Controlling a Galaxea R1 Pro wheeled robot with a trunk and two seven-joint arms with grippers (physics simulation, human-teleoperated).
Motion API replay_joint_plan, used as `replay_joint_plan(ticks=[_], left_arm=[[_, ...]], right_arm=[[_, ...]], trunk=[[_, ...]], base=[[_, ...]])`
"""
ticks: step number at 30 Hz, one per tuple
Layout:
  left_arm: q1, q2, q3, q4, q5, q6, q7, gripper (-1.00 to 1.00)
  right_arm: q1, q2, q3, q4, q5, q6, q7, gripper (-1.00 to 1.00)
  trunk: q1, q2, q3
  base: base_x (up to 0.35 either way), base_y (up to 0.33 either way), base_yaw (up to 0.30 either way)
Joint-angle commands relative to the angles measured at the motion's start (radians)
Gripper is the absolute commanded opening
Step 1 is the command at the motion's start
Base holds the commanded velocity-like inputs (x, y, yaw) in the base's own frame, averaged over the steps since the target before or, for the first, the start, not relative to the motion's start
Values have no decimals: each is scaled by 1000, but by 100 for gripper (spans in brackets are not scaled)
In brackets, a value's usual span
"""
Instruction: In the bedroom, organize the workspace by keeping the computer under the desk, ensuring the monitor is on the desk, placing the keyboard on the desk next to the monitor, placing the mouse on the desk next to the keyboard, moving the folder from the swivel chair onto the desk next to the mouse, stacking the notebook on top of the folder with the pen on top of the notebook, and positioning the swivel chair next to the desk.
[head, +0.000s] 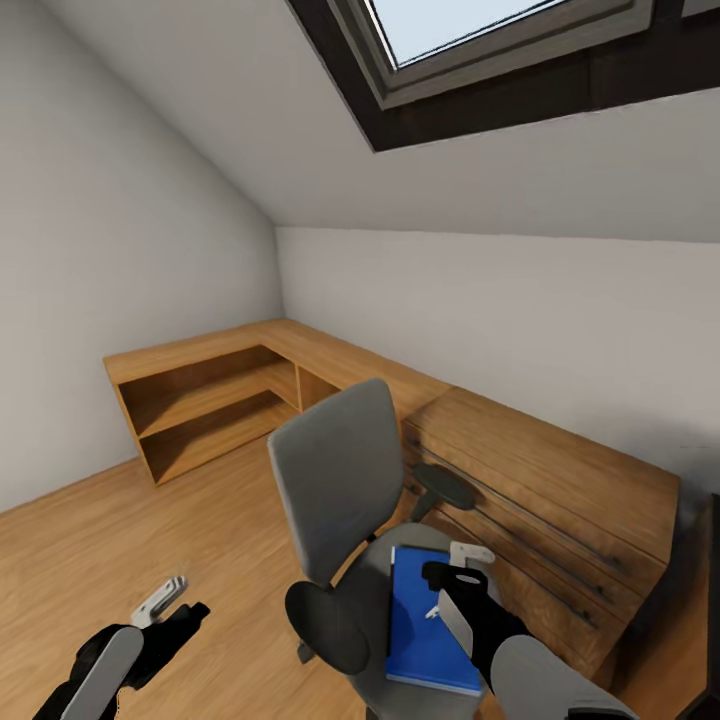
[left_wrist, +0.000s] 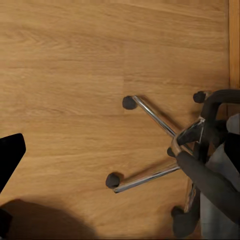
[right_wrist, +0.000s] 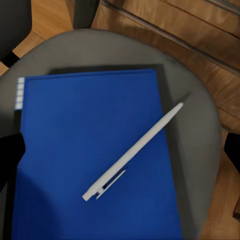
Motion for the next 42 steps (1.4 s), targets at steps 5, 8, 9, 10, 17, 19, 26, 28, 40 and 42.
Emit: replay_joint_plan(ticks=[5, 8, 9, 10, 17, 19, 26, 28, 40, 42], left_arm=[[-6, 11, 2, 13, 19, 14, -7, 100], [-7, 11, 2, 14, 20, 15, -10, 100], [-7, 12, 2, 14, 20, 15, -10, 100], [-7, 12, 2, 15, 20, 14, -10, 100], [-7, 12, 2, 15, 20, 13, -10, 100], [-7, 11, 3, 15, 20, 13, -10, 100], [-7, 10, 6, 15, 20, 11, -8, 100], [-7, 10, 6, 15, 20, 10, -8, 100], [-7, 6, 8, 17, 21, 9, -8, 100], [-7, 6, 8, 17, 21, 9, -7, 100]], right_arm=[[0, 0, -2, -1, -5, 4, -2, 100], [0, 0, -2, -1, -5, 3, -2, 100], [0, 0, -2, -1, -5, 3, -2, 100], [0, 0, -2, -1, -5, 3, -2, 100], [0, 2, -2, -1, -5, 0, -2, 100], [0, 2, -2, -1, -5, -2, -2, 100], [0, 2, -2, -1, -5, -5, -2, 100], [0, 2, -2, -1, -5, -8, -2, 100], [0, 3, -4, -1, -12, -39, 38, 100], [0, 2, -4, -1, -12, -40, 48, 100]], trunk=[[19, -36, -17], [31, -57, -26], [35, -64, -29], [38, -71, -33], [65, -120, -55], [73, -134, -61], [100, -183, -83], [107, -197, -89], [153, -281, -127], [161, -295, -133]], base=[[0, 0, 0], [0, 0, 0], [0, 0, 0], [0, 0, 0], [0, 0, 0], [0, 0, 0], [0, 0, 0], [0, 0, 0], [0, 0, 0], [0, 0, 0]])
